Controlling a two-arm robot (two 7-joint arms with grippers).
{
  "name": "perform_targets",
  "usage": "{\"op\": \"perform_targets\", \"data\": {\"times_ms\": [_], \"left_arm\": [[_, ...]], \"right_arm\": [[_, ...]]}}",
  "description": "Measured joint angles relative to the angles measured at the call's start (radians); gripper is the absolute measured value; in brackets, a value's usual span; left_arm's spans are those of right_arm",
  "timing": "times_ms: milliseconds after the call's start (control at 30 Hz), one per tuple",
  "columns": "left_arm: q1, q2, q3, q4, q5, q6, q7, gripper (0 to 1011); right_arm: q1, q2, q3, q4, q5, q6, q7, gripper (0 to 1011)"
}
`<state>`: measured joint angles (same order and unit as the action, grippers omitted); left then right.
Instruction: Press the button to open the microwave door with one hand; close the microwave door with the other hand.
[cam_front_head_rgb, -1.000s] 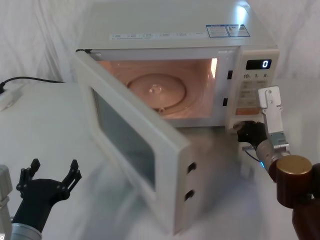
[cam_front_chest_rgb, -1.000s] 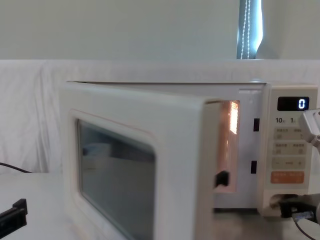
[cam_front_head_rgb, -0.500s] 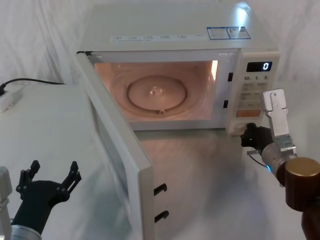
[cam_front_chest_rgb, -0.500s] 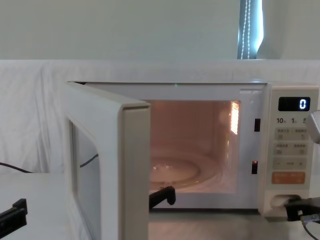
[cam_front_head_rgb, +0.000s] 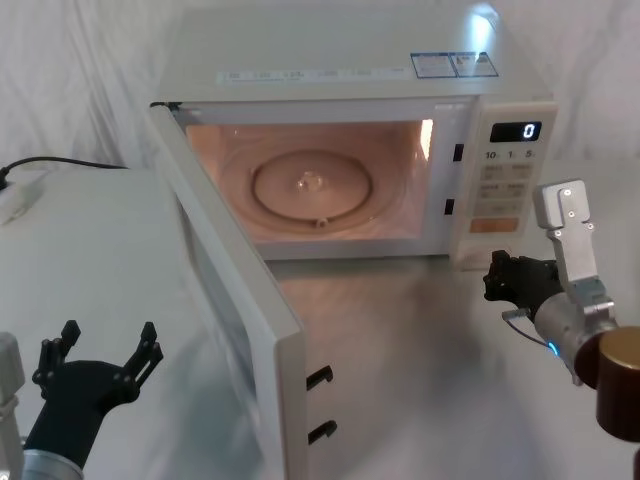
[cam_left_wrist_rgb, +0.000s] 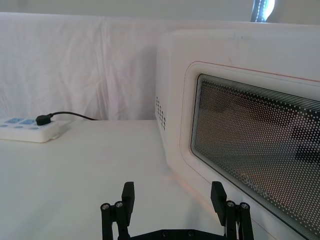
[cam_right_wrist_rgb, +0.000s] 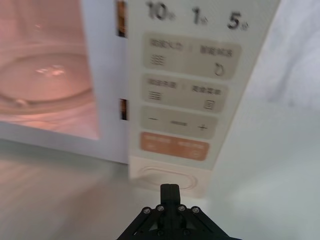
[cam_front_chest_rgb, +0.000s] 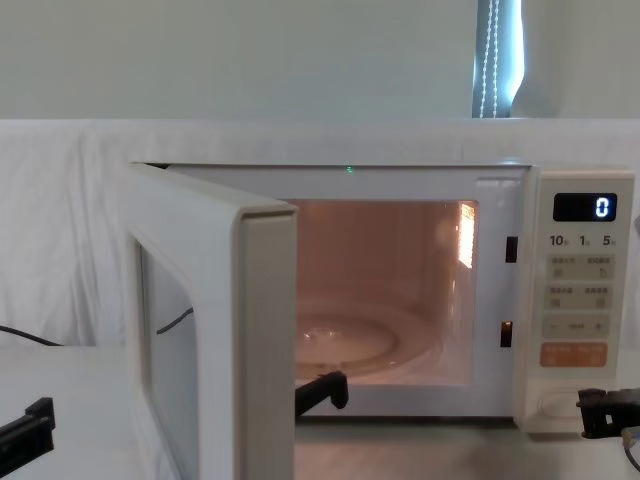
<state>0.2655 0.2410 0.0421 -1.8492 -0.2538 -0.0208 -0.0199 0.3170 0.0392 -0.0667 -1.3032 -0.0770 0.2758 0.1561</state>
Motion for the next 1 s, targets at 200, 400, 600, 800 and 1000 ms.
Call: {"op": "perform_targets", "data": {"times_ms": [200, 400, 600, 800, 1000], "left_arm": [[0.000, 0.000, 0.000, 0.000, 0.000, 0.000, 0.000, 1001], [0.000, 0.000, 0.000, 0.000, 0.000, 0.000, 0.000, 1001], [0.000, 0.000, 0.000, 0.000, 0.000, 0.000, 0.000, 1001], [0.000, 0.000, 0.000, 0.000, 0.000, 0.000, 0.000, 1001], [0.000, 0.000, 0.000, 0.000, 0.000, 0.000, 0.000, 1001]], "right_arm": [[-0.079, 0.027, -0.015, -0.133, 0.051, 0.005, 0.063, 0], [-0.142, 0.049, -0.021, -0.217, 0.089, -0.012, 0.096, 0], [-0.200, 0.066, -0.015, -0.269, 0.129, -0.056, 0.112, 0], [-0.246, 0.070, -0.006, -0.289, 0.173, -0.128, 0.114, 0], [-0.272, 0.074, -0.007, -0.292, 0.203, -0.182, 0.114, 0]]}}
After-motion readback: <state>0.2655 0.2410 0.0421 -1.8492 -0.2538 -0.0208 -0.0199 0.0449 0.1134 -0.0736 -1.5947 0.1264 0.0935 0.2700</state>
